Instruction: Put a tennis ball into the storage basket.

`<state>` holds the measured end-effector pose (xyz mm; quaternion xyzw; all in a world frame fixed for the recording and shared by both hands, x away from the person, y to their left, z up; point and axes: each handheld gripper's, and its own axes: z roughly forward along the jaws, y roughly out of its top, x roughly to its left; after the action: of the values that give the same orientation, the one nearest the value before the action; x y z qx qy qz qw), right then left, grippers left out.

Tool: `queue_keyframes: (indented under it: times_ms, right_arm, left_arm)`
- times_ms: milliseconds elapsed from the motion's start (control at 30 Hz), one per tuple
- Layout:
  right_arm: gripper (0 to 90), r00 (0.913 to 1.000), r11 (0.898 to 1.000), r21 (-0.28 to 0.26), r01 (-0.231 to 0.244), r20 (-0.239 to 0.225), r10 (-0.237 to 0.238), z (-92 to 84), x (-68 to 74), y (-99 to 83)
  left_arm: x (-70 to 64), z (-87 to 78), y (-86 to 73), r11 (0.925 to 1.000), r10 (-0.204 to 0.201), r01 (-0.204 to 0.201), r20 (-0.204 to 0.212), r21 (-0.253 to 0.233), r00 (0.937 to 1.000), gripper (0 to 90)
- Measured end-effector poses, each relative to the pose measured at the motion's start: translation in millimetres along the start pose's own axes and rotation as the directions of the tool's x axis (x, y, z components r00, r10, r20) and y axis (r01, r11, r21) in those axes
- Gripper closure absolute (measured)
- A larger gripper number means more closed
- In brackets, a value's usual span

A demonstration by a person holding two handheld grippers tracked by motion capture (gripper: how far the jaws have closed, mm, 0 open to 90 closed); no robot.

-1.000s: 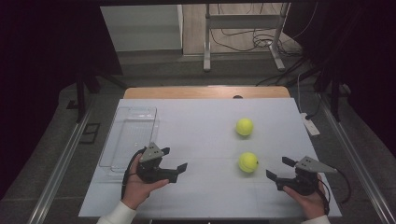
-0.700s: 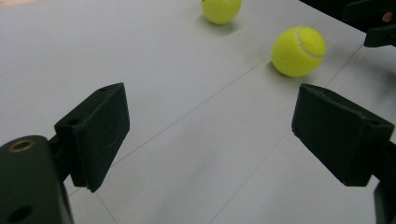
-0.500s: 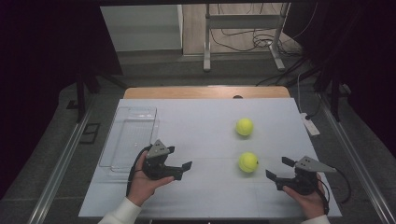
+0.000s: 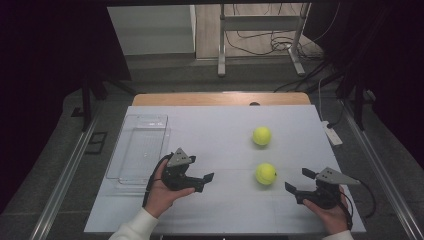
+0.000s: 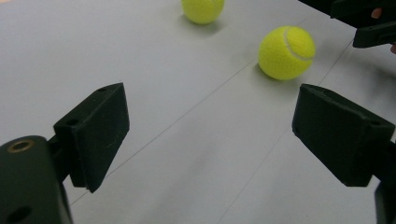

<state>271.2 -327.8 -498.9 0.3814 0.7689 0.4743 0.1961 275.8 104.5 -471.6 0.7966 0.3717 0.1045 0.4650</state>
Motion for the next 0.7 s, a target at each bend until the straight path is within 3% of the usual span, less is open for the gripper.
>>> queue_keyframes:
  times_ms: [700]
  right_arm:
    - [13.9,1.0,1.0,0.004,-0.003,0.006,0.003,0.4,-1.9,-1.3]
  left_arm:
    - [-14.7,20.6,11.3,0.9991,0.038,-0.039,0.049,0.016,0.9981,12.1]
